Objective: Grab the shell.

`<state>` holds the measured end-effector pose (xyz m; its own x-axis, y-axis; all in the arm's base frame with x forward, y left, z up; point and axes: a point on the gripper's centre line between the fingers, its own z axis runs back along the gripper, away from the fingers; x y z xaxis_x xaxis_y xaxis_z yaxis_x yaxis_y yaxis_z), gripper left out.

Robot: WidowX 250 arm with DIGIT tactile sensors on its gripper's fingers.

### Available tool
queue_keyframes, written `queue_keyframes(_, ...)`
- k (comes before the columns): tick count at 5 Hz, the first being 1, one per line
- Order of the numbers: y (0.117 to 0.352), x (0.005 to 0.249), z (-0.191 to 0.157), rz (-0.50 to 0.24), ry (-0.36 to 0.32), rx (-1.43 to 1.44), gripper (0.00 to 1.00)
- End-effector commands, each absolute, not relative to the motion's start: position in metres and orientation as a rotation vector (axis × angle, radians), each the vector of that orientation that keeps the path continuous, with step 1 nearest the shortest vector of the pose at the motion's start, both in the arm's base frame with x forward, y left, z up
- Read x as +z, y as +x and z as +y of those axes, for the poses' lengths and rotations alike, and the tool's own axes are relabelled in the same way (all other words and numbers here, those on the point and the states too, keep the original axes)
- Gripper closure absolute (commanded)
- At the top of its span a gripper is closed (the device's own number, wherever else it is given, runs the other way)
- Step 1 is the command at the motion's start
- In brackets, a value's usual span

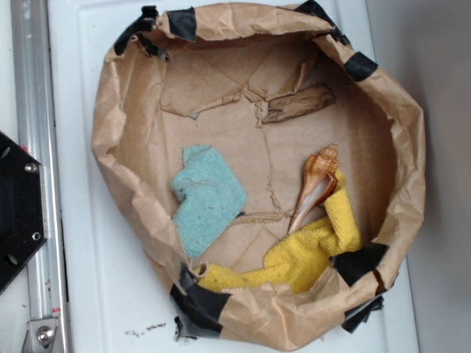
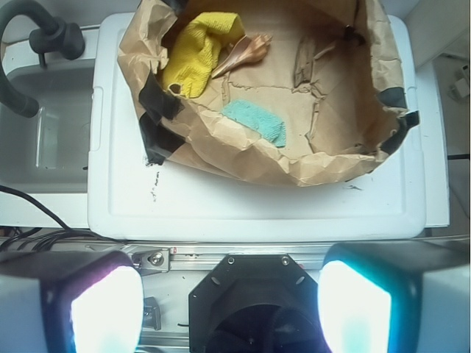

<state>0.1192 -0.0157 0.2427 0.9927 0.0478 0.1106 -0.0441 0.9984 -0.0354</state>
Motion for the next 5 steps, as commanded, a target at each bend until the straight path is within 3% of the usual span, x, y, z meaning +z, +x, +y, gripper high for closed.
queue_keyframes(1, 0.119, 0.243, -0.016, -0.112, -0.033, 0.046, 0.0)
queue_keyframes(2, 0.158, 0.203, 0.018, -0.12, -0.124, 0.302, 0.0)
queue_keyframes(4, 0.23, 0.151, 0.03, -0.093, -0.26, 0.771, 0.0)
queue_keyframes(5, 0.258, 0.129, 0.024, -0.059, -0.221, 0.865, 0.0)
